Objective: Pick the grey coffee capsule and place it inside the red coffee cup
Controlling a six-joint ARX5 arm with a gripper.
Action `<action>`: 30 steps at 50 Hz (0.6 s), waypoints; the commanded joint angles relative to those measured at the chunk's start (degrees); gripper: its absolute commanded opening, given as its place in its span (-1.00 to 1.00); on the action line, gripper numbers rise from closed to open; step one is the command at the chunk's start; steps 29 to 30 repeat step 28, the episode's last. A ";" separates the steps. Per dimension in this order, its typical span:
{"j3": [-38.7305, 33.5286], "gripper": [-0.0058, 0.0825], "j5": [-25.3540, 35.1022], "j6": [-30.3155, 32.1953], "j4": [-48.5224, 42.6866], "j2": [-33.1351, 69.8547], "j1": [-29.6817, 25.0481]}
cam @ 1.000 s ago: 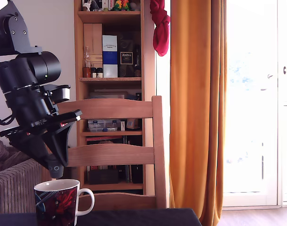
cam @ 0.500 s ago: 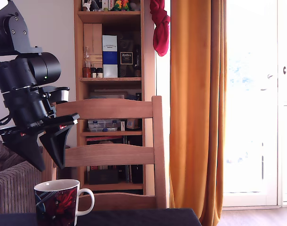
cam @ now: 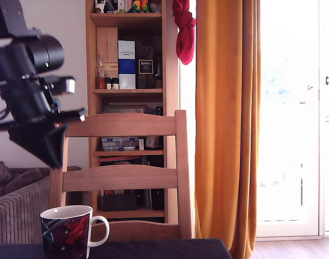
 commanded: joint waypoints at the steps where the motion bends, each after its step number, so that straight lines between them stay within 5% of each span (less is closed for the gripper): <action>1: 0.07 -0.89 -1.07 0.31 0.31 -2.01 1.46; 30: 0.04 -0.89 -1.16 1.05 -3.56 -15.30 10.54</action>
